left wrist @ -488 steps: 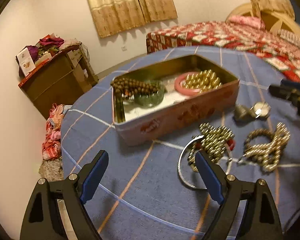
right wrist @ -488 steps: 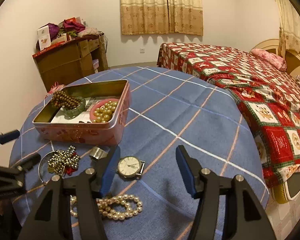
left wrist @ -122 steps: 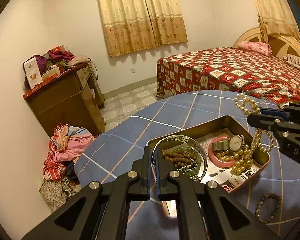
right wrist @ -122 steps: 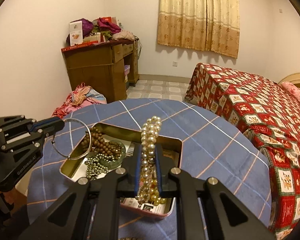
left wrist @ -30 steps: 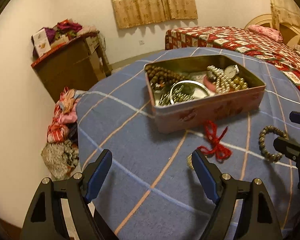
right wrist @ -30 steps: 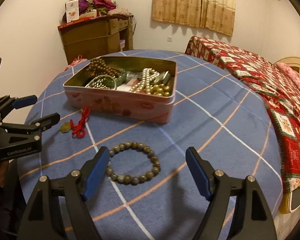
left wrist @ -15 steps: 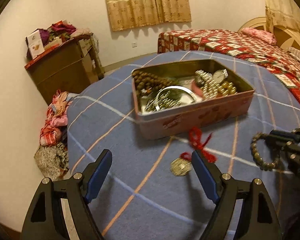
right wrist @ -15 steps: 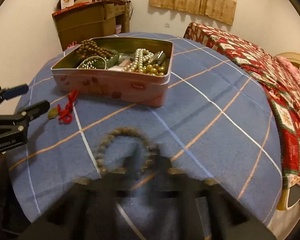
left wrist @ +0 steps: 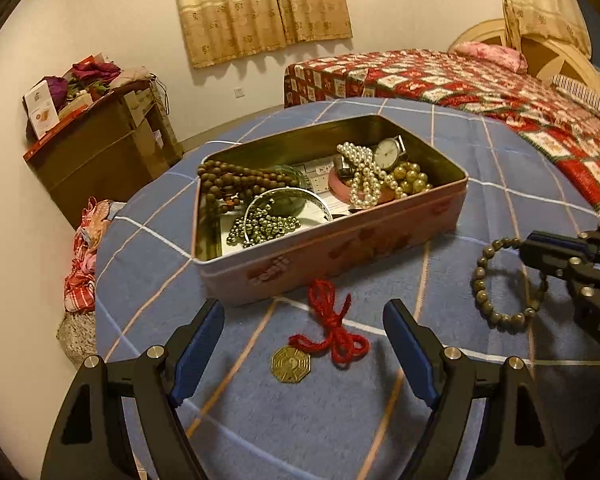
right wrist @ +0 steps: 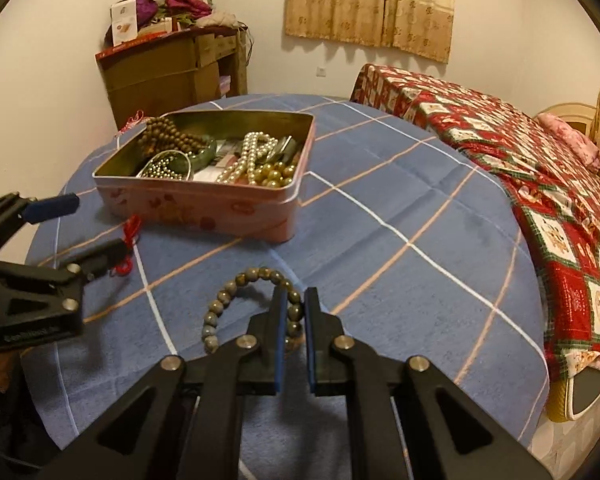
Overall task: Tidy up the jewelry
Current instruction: 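Grasp the brown wooden bead bracelet with the right gripper while the left gripper grasps the red cord pendant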
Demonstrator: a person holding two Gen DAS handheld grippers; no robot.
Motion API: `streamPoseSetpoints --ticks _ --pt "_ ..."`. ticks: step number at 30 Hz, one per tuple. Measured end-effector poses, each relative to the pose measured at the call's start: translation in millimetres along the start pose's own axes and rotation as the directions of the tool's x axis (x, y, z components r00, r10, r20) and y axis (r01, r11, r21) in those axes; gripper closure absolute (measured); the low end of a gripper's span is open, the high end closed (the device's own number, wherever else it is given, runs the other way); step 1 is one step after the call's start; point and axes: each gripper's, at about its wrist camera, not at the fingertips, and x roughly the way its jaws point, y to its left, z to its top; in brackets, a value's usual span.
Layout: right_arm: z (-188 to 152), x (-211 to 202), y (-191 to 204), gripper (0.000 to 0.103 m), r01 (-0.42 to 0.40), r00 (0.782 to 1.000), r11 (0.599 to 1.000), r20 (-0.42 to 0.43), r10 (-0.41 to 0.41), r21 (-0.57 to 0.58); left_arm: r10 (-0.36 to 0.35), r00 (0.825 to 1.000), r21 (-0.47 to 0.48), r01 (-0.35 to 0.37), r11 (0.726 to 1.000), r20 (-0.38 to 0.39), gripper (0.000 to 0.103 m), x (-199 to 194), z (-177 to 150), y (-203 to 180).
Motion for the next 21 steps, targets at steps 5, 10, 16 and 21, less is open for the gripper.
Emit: streamPoseSetpoints --ticks 5,10,16,21 --pt "1.1 -1.0 0.2 0.093 -0.021 1.000 1.000 0.014 0.021 0.001 -0.002 0.998 -0.010 0.001 1.000 -0.060 0.036 15.9 2.6 4.3" --pt "1.2 -4.5 2.1 0.093 -0.034 0.999 0.999 0.036 0.034 -0.004 -0.046 0.994 -0.006 0.046 0.999 -0.094 0.098 18.7 -0.8 10.4" --pt "5.7 -14.5 2.6 0.093 -0.031 0.997 1.000 0.072 0.031 -0.003 -0.055 0.998 0.004 0.055 0.998 -0.009 0.098 -10.4 -0.5 16.9" --pt "11.9 -24.6 5.0 0.093 -0.027 0.994 1.000 0.107 0.028 -0.013 -0.031 0.997 0.014 0.030 0.999 0.070 0.098 -38.1 9.7 24.4"
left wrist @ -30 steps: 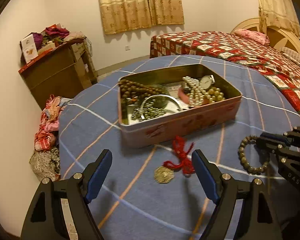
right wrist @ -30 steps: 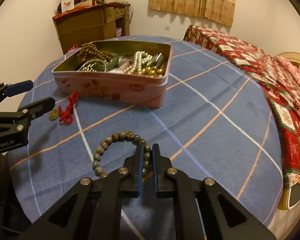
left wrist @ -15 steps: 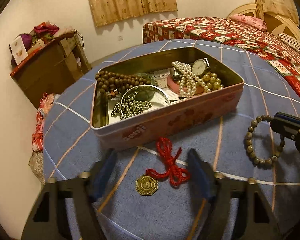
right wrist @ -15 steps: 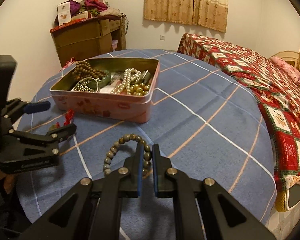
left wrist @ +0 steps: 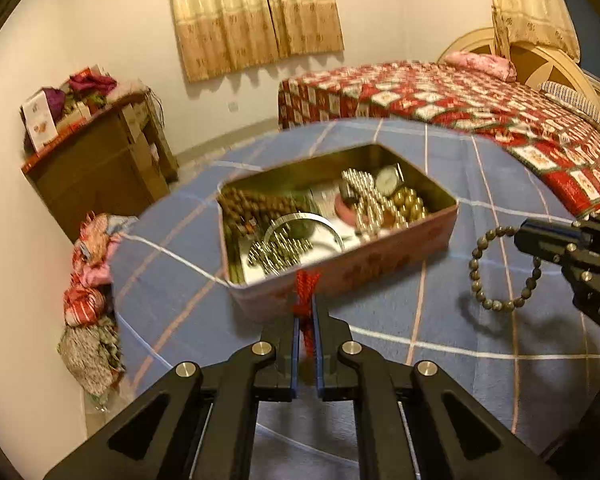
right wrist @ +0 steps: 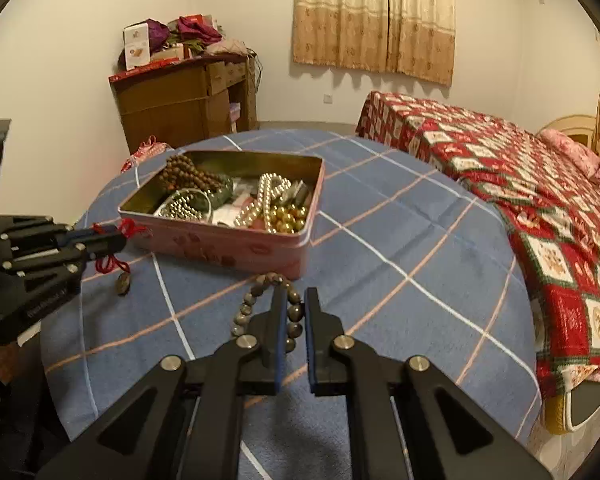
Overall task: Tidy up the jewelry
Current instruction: 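Grasp the brown wooden bead bracelet with the right gripper while the left gripper grasps the red cord pendant, then carry the bead bracelet with the right gripper while the left gripper carries the red cord over the tin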
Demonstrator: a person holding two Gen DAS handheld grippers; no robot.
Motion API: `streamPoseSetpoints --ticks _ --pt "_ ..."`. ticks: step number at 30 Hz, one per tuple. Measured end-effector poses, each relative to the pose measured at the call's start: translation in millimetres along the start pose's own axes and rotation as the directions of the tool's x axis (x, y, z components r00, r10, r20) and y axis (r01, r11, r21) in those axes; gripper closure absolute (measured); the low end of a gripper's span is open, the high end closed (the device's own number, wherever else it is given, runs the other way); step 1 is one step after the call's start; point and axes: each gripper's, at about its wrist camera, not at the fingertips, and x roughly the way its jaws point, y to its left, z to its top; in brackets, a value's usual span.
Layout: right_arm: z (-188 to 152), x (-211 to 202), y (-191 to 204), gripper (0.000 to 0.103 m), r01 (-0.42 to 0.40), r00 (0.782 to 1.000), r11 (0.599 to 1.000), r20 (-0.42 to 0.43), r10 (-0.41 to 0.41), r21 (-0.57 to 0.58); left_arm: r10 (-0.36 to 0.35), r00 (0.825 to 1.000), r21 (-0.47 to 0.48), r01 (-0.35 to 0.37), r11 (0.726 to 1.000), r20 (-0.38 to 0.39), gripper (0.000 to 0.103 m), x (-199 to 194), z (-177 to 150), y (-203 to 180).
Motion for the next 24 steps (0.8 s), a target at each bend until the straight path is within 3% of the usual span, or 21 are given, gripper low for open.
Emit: streamPoseSetpoints --ticks 7,24 --pt "6.7 -7.9 5.8 0.093 0.005 1.000 1.000 0.031 -0.004 -0.022 0.022 0.998 -0.006 -0.022 1.000 0.062 0.098 -16.1 13.3 7.7" --pt "37.2 -17.5 12.3 0.093 0.015 0.995 0.998 0.104 -0.009 -0.059 0.052 0.991 -0.025 -0.049 0.998 0.123 0.098 -23.5 41.1 26.0"
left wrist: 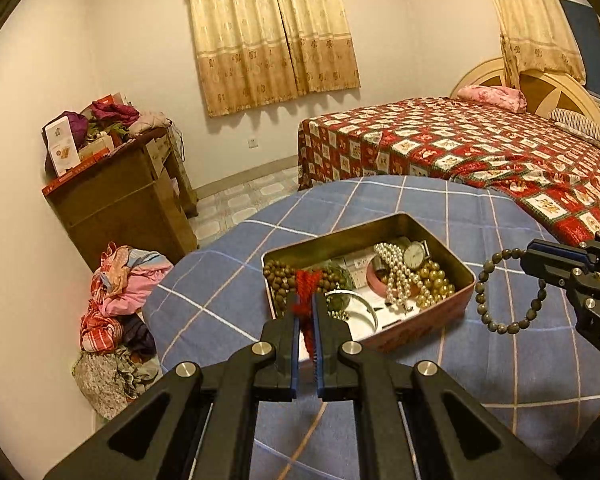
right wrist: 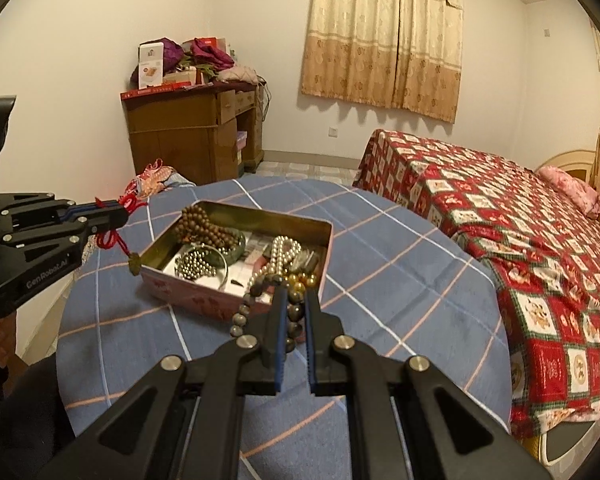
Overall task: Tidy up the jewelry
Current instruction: 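Carry the bead bracelet with the right gripper while the left gripper carries the red cord over the tin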
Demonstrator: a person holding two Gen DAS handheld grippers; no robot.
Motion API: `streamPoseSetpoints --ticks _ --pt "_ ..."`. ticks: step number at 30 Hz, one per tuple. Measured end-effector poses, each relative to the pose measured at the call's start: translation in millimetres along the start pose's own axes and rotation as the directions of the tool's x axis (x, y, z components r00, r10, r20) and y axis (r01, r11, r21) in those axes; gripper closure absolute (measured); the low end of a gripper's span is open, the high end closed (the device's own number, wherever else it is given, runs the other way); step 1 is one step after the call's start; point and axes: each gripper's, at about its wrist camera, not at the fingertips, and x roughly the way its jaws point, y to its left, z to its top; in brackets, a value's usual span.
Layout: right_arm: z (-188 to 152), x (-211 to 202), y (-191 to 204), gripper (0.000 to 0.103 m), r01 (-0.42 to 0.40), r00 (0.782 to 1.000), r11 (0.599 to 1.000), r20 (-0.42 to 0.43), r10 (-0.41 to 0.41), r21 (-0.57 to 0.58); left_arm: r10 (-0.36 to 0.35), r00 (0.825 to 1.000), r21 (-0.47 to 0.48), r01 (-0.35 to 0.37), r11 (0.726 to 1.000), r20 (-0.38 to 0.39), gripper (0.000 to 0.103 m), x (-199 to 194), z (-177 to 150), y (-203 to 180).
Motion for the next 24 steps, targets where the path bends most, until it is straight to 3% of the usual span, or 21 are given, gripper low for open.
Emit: streamPoseSetpoints --ticks 24 --pt "22.9 -12.9 -1.3 0.093 0.010 0.994 1.000 0.111 -0.010 0.000 0.042 0.995 -0.006 -0.042 0.999 0.088 0.098 -11.3 25.2 1.5"
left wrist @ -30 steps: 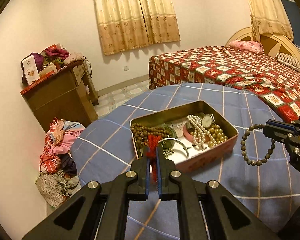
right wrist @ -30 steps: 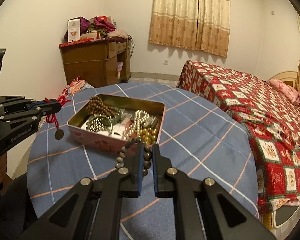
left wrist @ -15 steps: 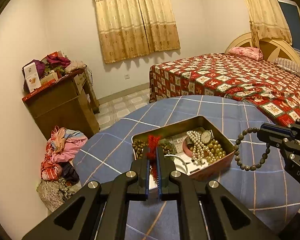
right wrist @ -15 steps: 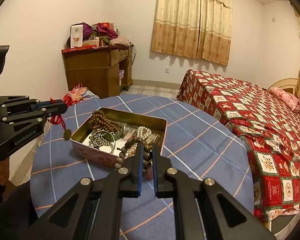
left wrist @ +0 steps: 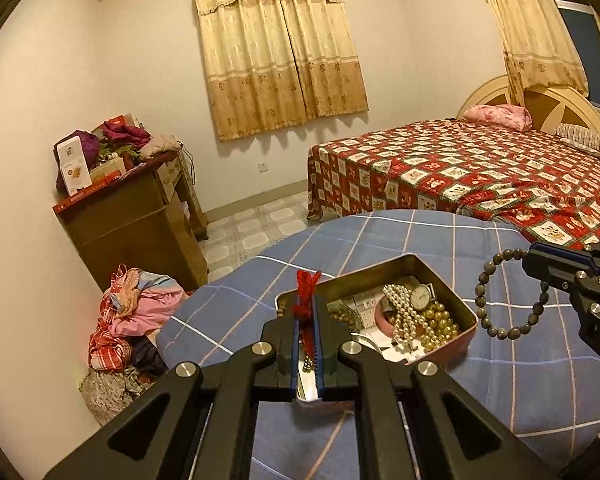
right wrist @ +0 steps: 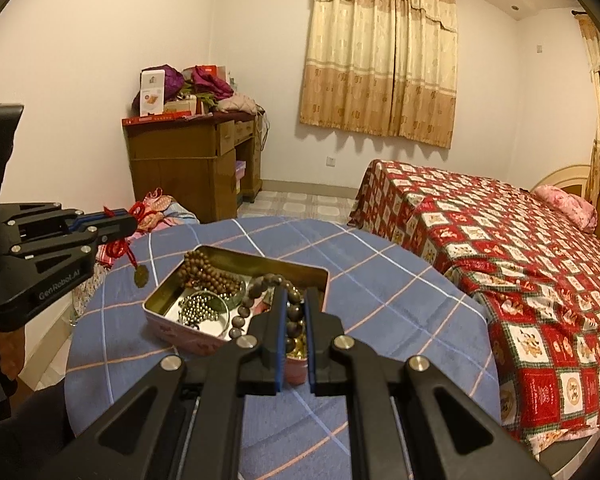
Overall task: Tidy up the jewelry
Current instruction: 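Carry the bead bracelet with the right gripper while the left gripper carries the red cord over the tin, then lower the bracelet and red cord into the tin box and open both grippers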
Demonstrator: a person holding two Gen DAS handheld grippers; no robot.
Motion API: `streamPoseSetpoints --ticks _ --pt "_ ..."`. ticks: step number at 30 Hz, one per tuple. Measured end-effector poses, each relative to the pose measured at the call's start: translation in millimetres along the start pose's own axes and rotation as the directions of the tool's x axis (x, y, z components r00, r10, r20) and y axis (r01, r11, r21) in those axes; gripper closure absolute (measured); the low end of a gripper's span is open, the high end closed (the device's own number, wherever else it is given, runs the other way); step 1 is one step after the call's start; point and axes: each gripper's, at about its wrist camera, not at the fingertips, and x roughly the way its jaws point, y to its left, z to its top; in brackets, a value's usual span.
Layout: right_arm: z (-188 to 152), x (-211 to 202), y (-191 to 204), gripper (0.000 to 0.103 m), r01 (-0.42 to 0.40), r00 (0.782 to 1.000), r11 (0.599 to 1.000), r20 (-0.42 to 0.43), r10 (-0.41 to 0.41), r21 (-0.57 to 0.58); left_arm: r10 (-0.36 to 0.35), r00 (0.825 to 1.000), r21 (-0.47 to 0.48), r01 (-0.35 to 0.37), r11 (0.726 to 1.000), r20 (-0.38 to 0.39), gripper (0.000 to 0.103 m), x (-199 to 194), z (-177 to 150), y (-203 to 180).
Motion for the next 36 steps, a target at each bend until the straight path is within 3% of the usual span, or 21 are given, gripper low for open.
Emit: streamPoseSetpoints --ticks 15,36 --pt "15.3 10.3 -1.5 0.093 0.018 0.999 1.000 0.037 -0.018 -0.011 0.068 0.998 0.003 -0.068 0.998 0.016 0.098 21.1 3.3 8.0" --pt "21.4 52.4 -5.4 0.093 0.045 0.999 0.999 -0.021 -0.046 -0.022 0.088 0.996 0.024 -0.087 0.996 -0.025 0.098 60.4 10.6 3.5"
